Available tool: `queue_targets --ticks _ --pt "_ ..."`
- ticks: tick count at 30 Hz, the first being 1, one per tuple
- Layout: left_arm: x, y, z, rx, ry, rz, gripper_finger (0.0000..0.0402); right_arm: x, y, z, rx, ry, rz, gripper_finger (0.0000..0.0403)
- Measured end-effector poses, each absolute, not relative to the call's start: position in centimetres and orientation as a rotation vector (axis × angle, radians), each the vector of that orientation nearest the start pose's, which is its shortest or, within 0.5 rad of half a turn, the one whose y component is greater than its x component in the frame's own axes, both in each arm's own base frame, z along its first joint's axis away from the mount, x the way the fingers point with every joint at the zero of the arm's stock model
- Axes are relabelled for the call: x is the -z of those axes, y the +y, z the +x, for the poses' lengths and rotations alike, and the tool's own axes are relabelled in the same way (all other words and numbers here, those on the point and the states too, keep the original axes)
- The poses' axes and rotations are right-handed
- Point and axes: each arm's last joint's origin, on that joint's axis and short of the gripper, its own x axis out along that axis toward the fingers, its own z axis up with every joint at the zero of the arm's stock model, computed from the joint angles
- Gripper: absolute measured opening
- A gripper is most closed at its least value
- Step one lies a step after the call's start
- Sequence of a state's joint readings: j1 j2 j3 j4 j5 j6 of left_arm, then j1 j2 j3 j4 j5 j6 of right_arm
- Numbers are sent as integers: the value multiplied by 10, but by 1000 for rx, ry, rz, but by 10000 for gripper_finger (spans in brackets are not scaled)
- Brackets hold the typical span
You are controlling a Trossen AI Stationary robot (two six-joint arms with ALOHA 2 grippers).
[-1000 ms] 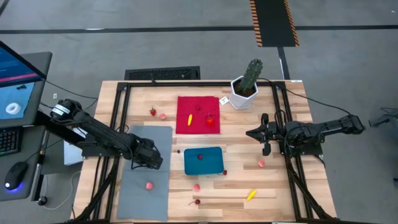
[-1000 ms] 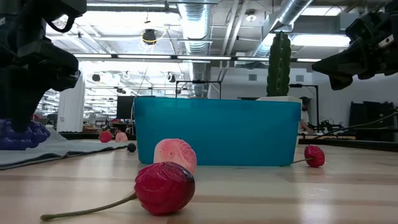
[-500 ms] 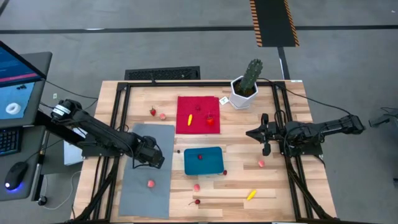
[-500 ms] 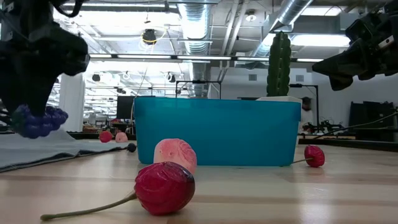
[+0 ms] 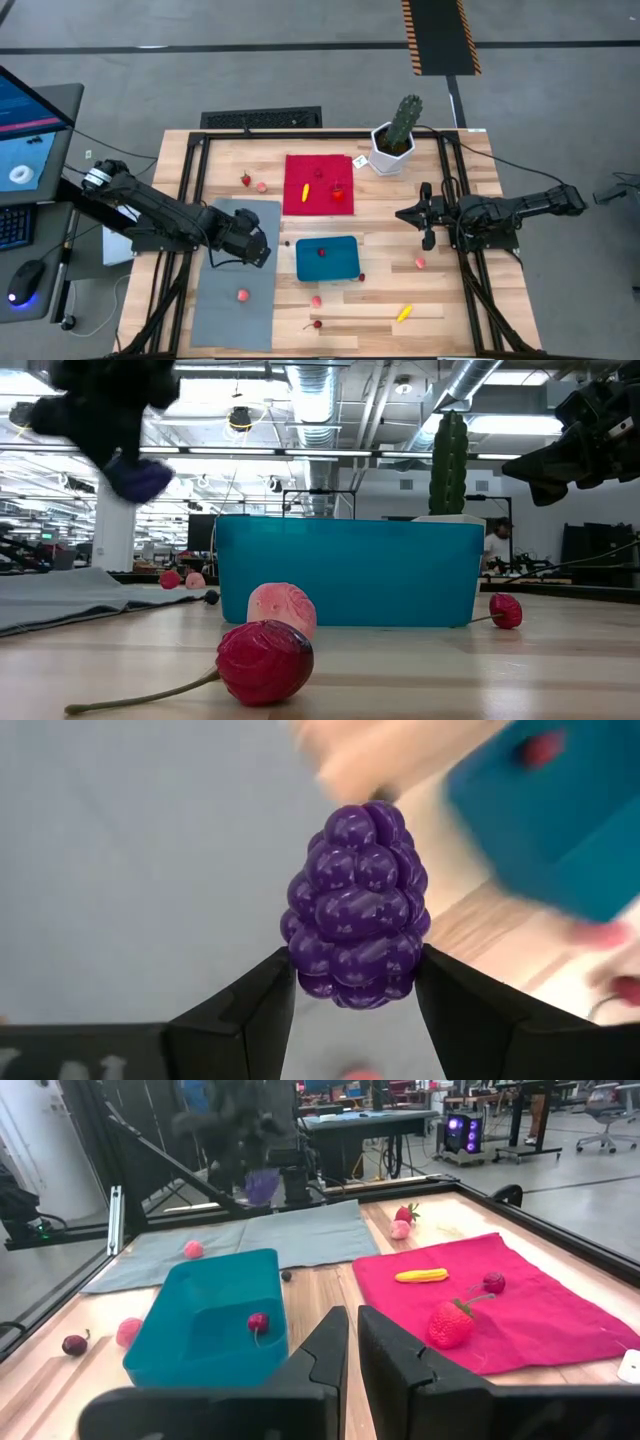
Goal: Pick and placing Produce into tupperware
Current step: Put the grapes into the blue bin
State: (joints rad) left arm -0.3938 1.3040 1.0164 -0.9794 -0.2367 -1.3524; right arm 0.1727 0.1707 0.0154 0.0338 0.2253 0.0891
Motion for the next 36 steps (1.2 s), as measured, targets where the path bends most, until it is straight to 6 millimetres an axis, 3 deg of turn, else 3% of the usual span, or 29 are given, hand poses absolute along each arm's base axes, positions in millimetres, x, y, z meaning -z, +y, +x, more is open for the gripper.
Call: queue_targets --ticks 7,15,19,29,32,36 --pt "-299 -94 220 -505 860 -461 187 -157 12 106 59 124 79 52" --pt "-323 -99 211 -403 753 -257 187 -157 12 106 60 124 95 52" --pt "-340 -100 195 -367 640 -217 187 -157 12 106 59 125 114 52" --pt "-378 -98 132 -338 354 -127 187 -157 16 105 10 131 149 52" --pt "-379 -96 120 -331 314 -70 185 -157 18 105 -8 132 148 52" --pt "-367 -84 108 -344 301 -48 177 -157 19 105 -20 132 147 52"
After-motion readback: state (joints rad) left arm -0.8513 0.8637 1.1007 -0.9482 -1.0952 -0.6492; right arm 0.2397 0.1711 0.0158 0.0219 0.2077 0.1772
